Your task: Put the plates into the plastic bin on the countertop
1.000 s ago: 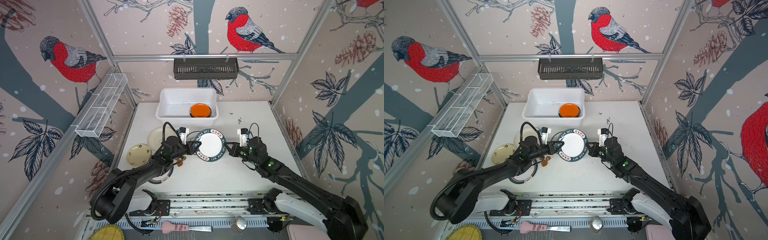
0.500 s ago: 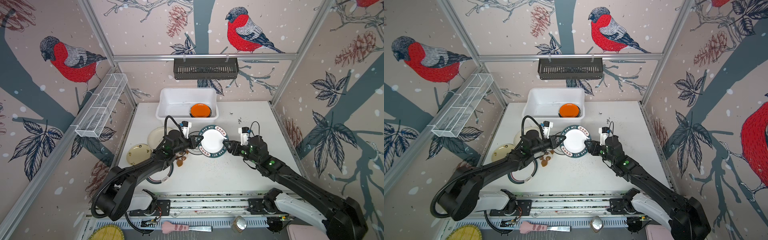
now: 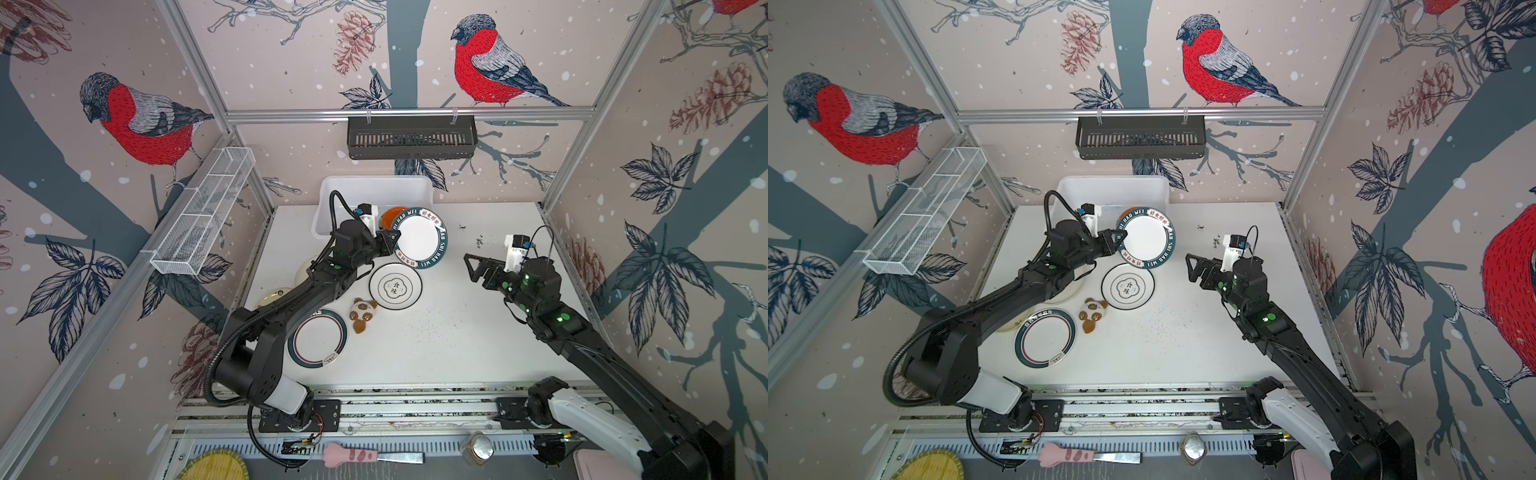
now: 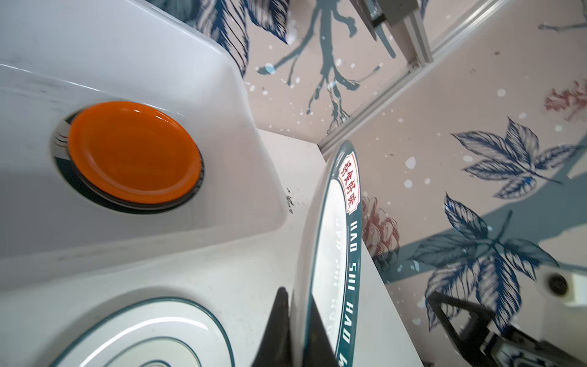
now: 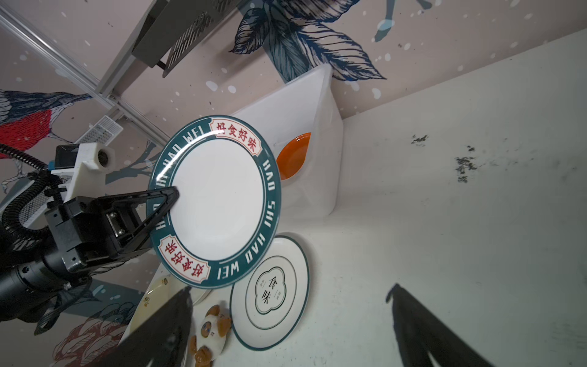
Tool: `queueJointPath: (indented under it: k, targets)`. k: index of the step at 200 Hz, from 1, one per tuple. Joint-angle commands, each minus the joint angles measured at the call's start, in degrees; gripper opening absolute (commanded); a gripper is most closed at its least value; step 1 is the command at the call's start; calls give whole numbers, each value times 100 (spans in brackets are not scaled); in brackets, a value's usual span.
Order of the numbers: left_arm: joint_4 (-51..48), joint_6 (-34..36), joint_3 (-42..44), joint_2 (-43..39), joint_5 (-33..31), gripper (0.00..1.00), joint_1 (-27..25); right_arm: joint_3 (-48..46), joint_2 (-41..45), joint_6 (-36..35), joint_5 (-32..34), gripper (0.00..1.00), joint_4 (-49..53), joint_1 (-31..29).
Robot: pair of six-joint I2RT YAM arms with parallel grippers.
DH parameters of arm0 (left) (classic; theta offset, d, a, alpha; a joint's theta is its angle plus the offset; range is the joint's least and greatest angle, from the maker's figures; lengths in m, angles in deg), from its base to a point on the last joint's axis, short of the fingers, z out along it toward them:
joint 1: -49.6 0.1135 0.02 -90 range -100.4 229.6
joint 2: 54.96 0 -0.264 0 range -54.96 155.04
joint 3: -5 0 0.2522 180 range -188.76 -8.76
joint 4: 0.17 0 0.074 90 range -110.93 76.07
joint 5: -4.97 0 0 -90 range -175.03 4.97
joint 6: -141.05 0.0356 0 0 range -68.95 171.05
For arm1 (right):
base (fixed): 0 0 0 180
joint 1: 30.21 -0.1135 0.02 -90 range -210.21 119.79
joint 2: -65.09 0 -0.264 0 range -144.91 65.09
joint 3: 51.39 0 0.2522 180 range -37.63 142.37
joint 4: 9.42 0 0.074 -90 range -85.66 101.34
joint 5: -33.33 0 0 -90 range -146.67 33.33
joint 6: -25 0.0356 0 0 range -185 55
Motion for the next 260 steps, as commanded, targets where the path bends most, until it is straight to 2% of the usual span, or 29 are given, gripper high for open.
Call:
queueJointPath:
  k: [1,26,64,102,129,191,260]
  targets:
    - [285,-194,-469,400,91,0,231,87,41,-231,18,98,144,144]
    - [160,-182,-1304,1135,286,0,468,-13,192,-243,0,97,148,276]
    - [531,-658,-2118,2139,892,0,770,-75,379,-261,1,98,96,455]
    - [301,-588,-2754,2804,867,0,929,-133,407,-288,-35,99,-66,516]
    - [-152,-317,-3148,3139,616,0,983,-134,389,-288,-79,99,-45,562]
    - [-1877,355,-4400,4059,143,0,947,-150,271,-288,-173,99,0,764]
    - [-3311,1098,-5559,4671,-518,0,868,-201,179,-170,-211,99,-57,890]
